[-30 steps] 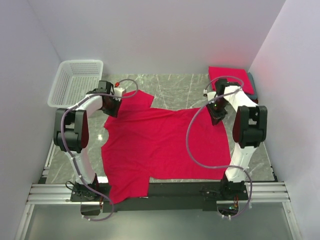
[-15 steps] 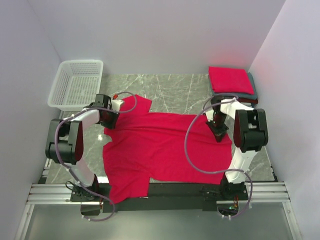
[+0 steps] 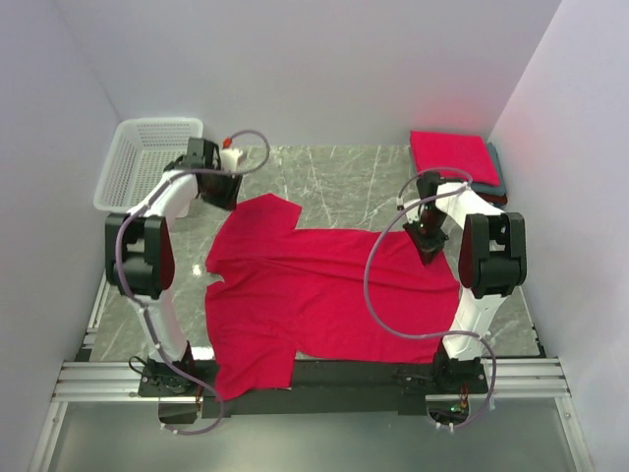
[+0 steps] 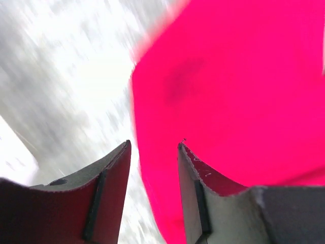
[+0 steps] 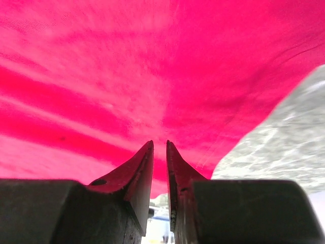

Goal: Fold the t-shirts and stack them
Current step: Flatten the tshirt out

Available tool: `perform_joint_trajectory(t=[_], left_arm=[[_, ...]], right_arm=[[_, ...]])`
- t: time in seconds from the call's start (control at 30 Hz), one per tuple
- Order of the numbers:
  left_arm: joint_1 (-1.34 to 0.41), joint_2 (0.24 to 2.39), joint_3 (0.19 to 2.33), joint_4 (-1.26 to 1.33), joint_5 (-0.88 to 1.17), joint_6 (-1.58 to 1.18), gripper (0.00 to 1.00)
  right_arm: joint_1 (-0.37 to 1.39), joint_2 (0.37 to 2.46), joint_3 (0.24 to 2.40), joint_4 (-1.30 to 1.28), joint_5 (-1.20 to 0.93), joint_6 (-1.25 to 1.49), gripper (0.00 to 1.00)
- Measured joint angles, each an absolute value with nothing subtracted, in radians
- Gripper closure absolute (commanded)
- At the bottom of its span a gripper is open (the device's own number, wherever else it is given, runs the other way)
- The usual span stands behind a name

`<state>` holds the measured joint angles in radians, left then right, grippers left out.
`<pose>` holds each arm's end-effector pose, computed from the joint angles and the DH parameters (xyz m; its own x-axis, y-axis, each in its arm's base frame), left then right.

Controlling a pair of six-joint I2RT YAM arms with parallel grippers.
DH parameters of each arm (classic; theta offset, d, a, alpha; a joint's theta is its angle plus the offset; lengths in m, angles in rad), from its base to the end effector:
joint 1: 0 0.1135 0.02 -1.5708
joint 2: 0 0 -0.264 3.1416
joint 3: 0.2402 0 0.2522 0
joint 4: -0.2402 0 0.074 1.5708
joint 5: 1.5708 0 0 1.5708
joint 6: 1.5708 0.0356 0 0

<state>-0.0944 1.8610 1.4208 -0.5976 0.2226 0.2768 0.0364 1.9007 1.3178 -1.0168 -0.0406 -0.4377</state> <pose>0.3954 -0.0453 0.2227 -0.7692 0.3406 -0.5407 0.4302 0.9017 -0.0441 0.3396 0.0138 0.1690 -0.8898 -0.4562 0.0090 -0.4553 0.8890 0.0490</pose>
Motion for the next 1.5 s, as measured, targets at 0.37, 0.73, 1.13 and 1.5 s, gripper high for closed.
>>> perform_joint_trajectory(t=[0.37, 0.73, 1.13, 1.5], left_arm=[[-0.091, 2.202, 1.741, -0.605, 0.313, 0.178, 0.49], [-0.089, 2.260, 1.792, -0.595, 0.385, 0.133, 0.83], [-0.142, 2.260, 1.797, -0.551, 0.374, 0.181, 0.56], [-0.127, 2.271, 1.858, -0.562, 0.422, 0.288, 0.32]], right_arm=[[0.036, 1.900, 1.365, -1.050, -0.098, -0.416, 0.76], [0.036, 1.900, 1.349, -1.055, -0.099, -0.412, 0.76], [0.036, 1.900, 1.347, -1.055, -0.103, -0.412, 0.76], [0.036, 1.898, 1.297, -1.055, -0.115, -0.413, 0.76]])
